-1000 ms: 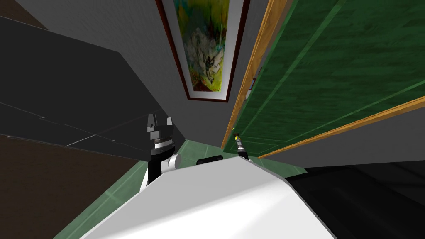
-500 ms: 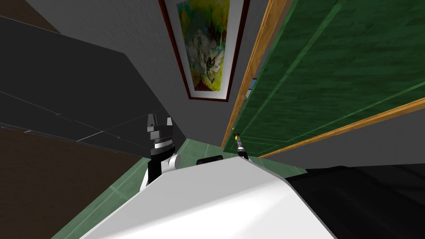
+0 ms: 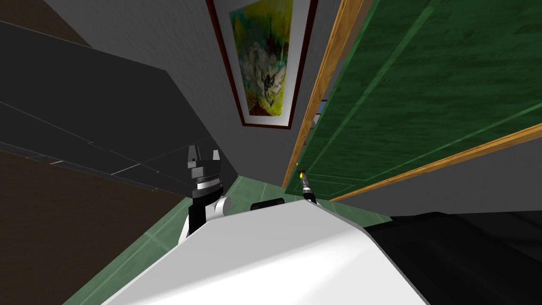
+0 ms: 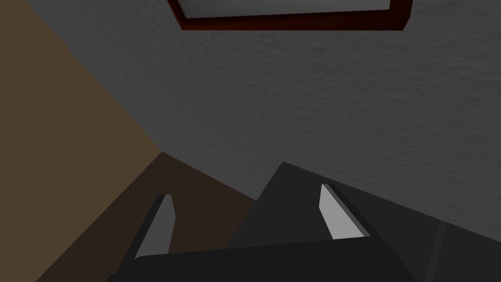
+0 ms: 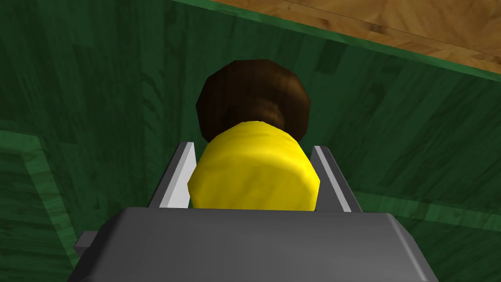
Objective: Pull the door open
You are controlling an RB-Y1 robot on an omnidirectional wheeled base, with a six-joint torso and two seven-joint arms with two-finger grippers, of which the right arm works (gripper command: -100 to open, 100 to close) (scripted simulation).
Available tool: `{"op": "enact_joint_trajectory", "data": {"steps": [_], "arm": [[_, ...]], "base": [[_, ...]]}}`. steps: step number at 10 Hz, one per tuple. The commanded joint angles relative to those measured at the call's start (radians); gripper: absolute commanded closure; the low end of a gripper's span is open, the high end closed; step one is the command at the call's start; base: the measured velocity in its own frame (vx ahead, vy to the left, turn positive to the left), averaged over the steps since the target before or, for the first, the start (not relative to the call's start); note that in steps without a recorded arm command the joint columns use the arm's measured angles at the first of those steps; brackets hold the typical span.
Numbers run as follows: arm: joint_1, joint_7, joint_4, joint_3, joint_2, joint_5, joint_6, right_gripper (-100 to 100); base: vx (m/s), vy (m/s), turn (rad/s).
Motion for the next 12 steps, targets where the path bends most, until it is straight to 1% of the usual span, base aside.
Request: {"op": "enact_joint_trajectory", "data": {"steps": [1, 2, 3, 4, 5, 7, 8, 9, 10, 11, 12], "arm": [[-0.005, -0.050, 0.000, 0.008, 0.002, -0.008, -0.003, 100], [-0.005, -0.054, 0.000, 0.008, 0.002, -0.008, -0.003, 100], [-0.008, -0.094, 0.002, 0.012, 0.001, -0.015, -0.002, 100], [-0.008, -0.096, 0.002, 0.012, 0.001, -0.015, -0.002, 100], [-0.011, -0.136, 0.004, 0.015, -0.001, -0.022, -0.002, 100], [-0.014, -0.179, 0.006, 0.019, -0.002, -0.029, -0.002, 100], [-0.017, -0.212, 0.008, 0.023, -0.003, -0.036, -0.002, 100], [-0.017, -0.221, 0.008, 0.023, -0.003, -0.036, -0.002, 100], [-0.020, -0.258, 0.010, 0.027, -0.004, -0.043, -0.001, 100], [-0.020, -0.262, 0.010, 0.027, -0.004, -0.043, -0.001, 100], [-0.023, -0.302, 0.011, 0.030, -0.005, -0.051, -0.001, 100]], "base": [[-0.034, -0.006, 0.026], [-0.026, -0.002, 0.028], [-0.035, -0.003, 0.035], [-0.030, -0.006, 0.023], [-0.031, -0.007, 0.028], [-0.050, -0.005, 0.041], [-0.045, -0.006, 0.032], [-0.031, -0.001, 0.021], [-0.037, -0.003, 0.031], [-0.028, -0.006, 0.019], [-0.034, -0.008, 0.034]]}}
